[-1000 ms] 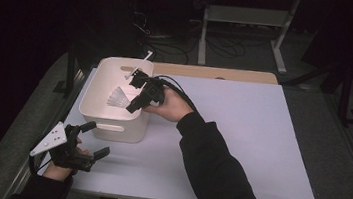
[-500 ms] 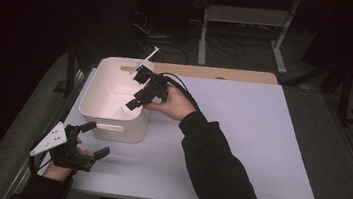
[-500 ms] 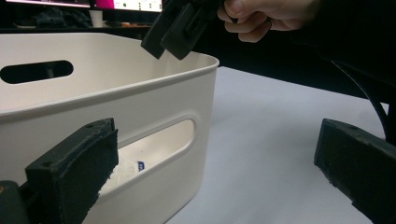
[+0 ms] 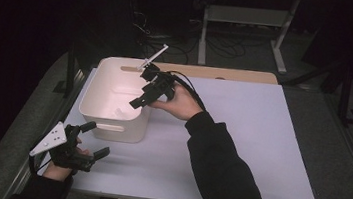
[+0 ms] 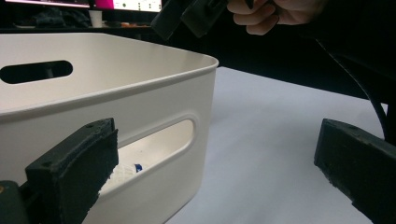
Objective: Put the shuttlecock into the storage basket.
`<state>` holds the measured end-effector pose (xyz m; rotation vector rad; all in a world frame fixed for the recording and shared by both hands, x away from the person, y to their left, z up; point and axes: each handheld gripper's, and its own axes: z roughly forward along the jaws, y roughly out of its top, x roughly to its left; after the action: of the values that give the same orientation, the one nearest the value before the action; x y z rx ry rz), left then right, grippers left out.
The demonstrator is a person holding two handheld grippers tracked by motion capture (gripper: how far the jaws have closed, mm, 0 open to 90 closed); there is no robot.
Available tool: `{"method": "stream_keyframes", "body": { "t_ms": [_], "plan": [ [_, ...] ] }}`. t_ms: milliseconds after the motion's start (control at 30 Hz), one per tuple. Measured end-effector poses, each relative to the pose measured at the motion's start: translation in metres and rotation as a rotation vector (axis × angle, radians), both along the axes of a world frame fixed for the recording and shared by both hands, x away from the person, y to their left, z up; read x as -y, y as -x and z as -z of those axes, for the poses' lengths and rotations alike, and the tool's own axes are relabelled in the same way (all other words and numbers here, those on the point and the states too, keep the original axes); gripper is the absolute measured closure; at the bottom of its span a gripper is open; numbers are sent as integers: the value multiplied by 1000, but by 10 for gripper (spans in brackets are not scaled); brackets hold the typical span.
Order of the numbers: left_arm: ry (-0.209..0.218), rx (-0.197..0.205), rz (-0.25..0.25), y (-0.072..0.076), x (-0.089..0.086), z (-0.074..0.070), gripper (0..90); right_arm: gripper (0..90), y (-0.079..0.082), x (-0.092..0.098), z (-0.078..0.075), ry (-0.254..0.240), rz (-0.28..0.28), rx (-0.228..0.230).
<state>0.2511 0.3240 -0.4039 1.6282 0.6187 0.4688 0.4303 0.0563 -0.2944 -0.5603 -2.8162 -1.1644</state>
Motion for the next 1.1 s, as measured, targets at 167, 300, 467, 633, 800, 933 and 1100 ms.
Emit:
{"method": "stream_keyframes", "body": {
  "t_ms": [167,300,467,633,800,933,1100],
  "plan": [
    [-1,0,-1,0,0,0,0,132,1,10,-2,-15,11,9],
    [-1,-1,-1,0,0,0,0,66,4,17,-5,-29,4,23],
    [-1,-1,0,0,1,0,0,0,6,21,-5,-28,5,46],
    [0,-2,-2,0,1,0,0,0,9,35,-7,-63,27,65],
    [-2,-4,-5,-1,1,0,0,0,11,51,-5,-84,52,75],
    [0,-7,-6,-1,1,0,0,0,13,62,-3,-89,83,100],
    [0,-9,-9,-1,1,0,0,0,14,77,-3,-130,108,108]
  ]
}}
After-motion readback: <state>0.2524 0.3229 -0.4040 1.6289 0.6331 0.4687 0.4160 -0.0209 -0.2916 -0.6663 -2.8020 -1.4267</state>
